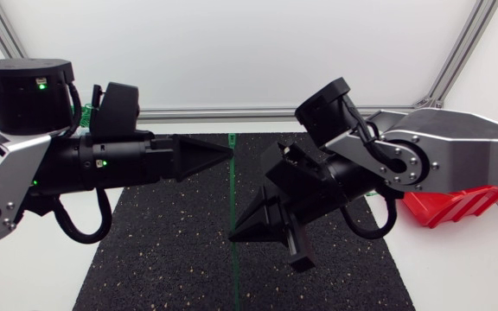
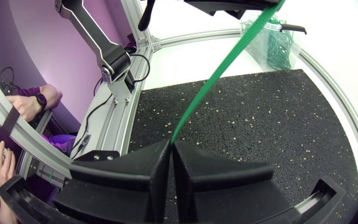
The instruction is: Take a green cable tie from the red box, thread the tail through the head to close it, then place it in the transparent bin on the left.
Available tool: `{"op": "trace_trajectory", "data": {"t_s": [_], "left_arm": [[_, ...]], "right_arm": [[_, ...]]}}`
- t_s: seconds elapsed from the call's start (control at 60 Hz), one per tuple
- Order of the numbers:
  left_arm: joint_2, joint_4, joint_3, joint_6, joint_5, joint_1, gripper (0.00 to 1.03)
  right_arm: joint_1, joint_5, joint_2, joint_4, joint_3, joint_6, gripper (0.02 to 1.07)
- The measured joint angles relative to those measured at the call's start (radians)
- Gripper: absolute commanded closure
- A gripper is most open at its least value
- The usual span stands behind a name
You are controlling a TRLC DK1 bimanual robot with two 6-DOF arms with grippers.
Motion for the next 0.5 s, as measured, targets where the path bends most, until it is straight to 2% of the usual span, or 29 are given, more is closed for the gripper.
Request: {"op": "trace_trajectory", "data": {"t_s": [0.1,0.15,0.183,0.233,0.5], "left_arm": [[0.0,-0.027,0.016,0.0,0.031,0.042,0.99],[0.0,-0.038,0.027,0.0,0.053,0.07,0.99],[0.0,-0.043,0.031,0.0,0.067,0.087,0.99],[0.0,-0.048,0.035,0.0,0.082,0.113,0.99],[0.039,-0.052,0.047,-0.007,0.181,0.224,0.99]], "right_arm": [[0.001,0.042,-0.003,-0.002,-0.001,0.0,0.37],[-0.001,0.062,-0.011,-0.003,-0.003,0.0,0.15],[-0.004,0.074,-0.018,-0.004,-0.005,0.0,0.08],[-0.013,0.098,-0.034,-0.003,-0.006,-0.008,0.06],[-0.048,0.188,-0.109,0.037,-0.032,-0.093,0.06]]}}
